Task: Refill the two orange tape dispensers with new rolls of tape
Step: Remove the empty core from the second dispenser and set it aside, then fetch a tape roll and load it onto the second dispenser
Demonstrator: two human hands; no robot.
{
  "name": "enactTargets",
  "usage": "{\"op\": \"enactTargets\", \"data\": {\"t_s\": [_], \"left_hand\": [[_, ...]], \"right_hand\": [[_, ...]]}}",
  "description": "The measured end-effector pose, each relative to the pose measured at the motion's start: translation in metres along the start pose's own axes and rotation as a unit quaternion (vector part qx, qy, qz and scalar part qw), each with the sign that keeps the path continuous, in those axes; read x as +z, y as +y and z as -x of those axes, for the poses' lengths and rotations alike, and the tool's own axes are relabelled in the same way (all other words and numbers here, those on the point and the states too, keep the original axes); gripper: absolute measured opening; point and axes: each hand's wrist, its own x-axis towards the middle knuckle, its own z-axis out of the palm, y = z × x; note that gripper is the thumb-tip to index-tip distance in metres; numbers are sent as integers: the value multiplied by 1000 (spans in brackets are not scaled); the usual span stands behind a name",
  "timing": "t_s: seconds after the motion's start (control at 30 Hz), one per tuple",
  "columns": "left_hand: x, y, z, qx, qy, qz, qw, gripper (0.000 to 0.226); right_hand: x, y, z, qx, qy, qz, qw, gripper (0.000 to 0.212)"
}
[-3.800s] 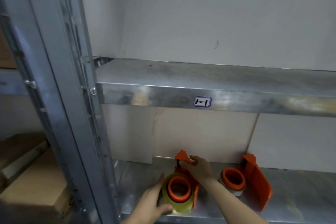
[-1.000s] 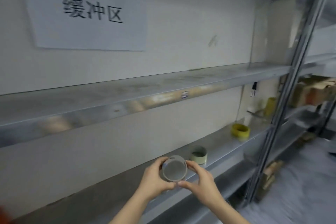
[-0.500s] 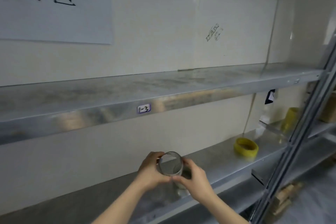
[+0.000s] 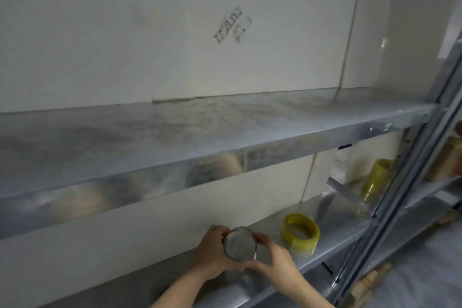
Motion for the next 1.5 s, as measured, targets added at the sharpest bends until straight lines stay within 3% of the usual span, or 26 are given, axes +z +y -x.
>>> {"op": "enactTargets", "data": {"t_s": [0.1, 0.3, 0.43, 0.53, 0.6, 0.7, 0.77, 1.03, 1.27, 1.37, 1.5], "left_hand": [[20, 2, -2, -35, 23, -14, 999, 81], [46, 7, -1, -110, 62, -32, 992, 83], [49, 24, -1, -142, 59, -93, 984, 92], [54, 38, -5, -139, 55, -122, 981, 124], [62, 50, -10, -113, 66, -121, 984, 132], [84, 76, -26, -69, 59, -107, 990, 128], [101, 96, -40, -41, 26, -100, 994, 126], [150, 119, -84, -25, -35, -92, 995, 135], [160, 117, -94, -28, -12, -60, 998, 127], [157, 117, -95, -20, -5, -52, 998, 118], [135, 122, -88, -4, -3, -24, 1000, 118]], "right_hand": [[0, 27, -16, -24, -38, 24, 999, 75], [6, 59, -43, -90, -111, 48, 989, 91], [-7, 63, -47, -99, -127, -20, 987, 68], [-33, 65, -50, -83, -126, -82, 985, 86], [-56, 67, -53, -80, -108, -104, 985, 92], [-96, 80, -63, -77, -65, -111, 989, 72], [-121, 95, -68, -62, -53, -113, 990, 72], [-157, 157, -67, 23, -106, -60, 992, 131], [-149, 166, -84, 17, -174, -4, 985, 125], [-149, 167, -86, 25, -183, -29, 982, 133], [-153, 148, -85, -15, -171, -45, 984, 111]]}}
